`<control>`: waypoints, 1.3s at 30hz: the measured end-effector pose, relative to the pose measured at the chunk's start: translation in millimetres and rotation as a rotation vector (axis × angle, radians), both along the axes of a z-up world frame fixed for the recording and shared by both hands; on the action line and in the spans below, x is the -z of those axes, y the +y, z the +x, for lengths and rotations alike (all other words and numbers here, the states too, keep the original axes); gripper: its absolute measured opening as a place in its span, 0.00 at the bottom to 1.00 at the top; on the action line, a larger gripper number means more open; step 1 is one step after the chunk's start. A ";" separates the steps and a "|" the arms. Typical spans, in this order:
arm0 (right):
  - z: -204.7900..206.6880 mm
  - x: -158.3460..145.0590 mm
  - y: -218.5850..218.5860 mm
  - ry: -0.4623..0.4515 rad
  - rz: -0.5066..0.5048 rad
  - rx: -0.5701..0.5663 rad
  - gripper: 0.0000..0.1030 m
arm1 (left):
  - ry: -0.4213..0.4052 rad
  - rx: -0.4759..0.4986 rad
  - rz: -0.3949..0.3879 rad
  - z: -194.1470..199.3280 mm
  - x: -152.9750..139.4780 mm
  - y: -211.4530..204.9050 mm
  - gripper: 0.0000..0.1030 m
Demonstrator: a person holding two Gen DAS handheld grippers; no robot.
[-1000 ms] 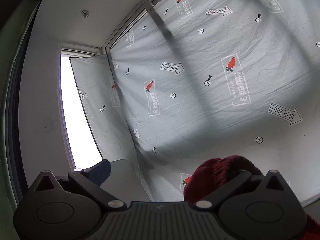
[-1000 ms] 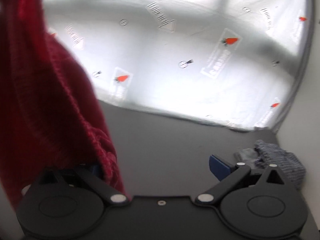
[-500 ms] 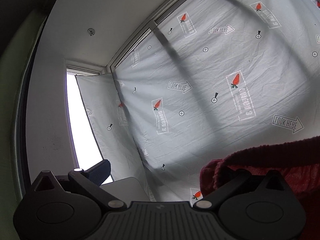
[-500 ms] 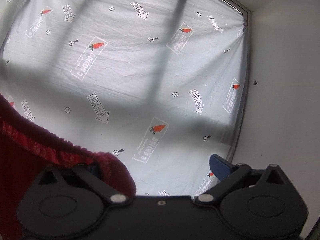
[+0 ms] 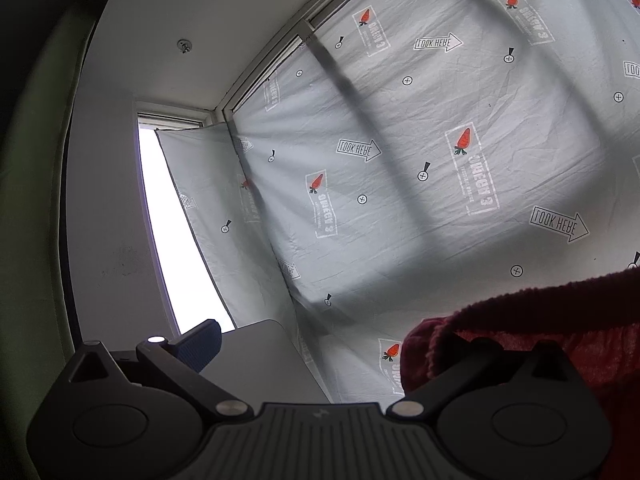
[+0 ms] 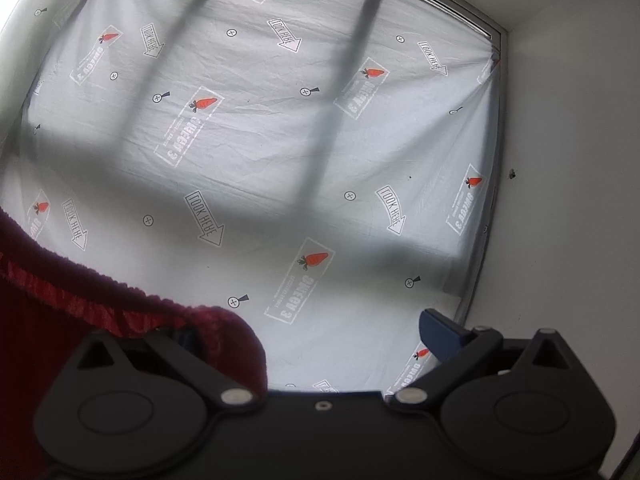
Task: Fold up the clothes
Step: 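Lift the red checked shorts with the right tool and carry them over the table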
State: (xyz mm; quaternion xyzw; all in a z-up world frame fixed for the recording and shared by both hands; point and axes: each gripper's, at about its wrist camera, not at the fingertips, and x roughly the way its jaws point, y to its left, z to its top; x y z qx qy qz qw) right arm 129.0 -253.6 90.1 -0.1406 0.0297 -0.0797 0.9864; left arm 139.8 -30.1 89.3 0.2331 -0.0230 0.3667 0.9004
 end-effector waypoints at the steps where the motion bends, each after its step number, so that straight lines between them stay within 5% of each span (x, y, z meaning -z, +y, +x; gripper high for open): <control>1: 7.1 4.1 -1.1 0.019 0.005 -0.006 1.00 | 0.014 -0.007 0.002 4.6 3.8 -1.5 1.00; 12: 113.1 55.5 12.3 0.219 0.053 -0.017 1.00 | 0.192 -0.002 -0.056 92.4 45.9 17.3 1.00; 20: 267.5 104.1 47.0 0.318 0.003 -0.001 1.00 | 0.331 0.011 -0.164 238.4 103.6 65.6 1.00; 27: 460.4 215.8 90.5 0.616 0.073 0.012 1.00 | 0.621 0.066 -0.419 408.9 208.3 121.7 1.00; 30: 521.0 280.9 102.7 0.857 0.084 -0.025 0.95 | 0.813 0.139 -0.678 460.1 259.7 149.1 1.00; 32: 535.5 302.5 109.7 0.929 0.060 -0.062 0.89 | 0.875 0.149 -0.777 471.3 279.9 159.0 1.00; 35: 533.0 298.5 107.0 0.930 0.132 -0.155 0.90 | 0.871 0.175 -0.812 464.0 286.7 164.4 1.00; 37: 531.6 287.2 92.6 0.949 0.286 -0.221 0.91 | 0.839 0.217 -0.845 450.3 277.6 167.2 1.00; 39: 531.7 278.3 72.0 0.976 0.487 -0.265 0.92 | 0.799 0.268 -0.966 437.5 264.5 173.7 1.00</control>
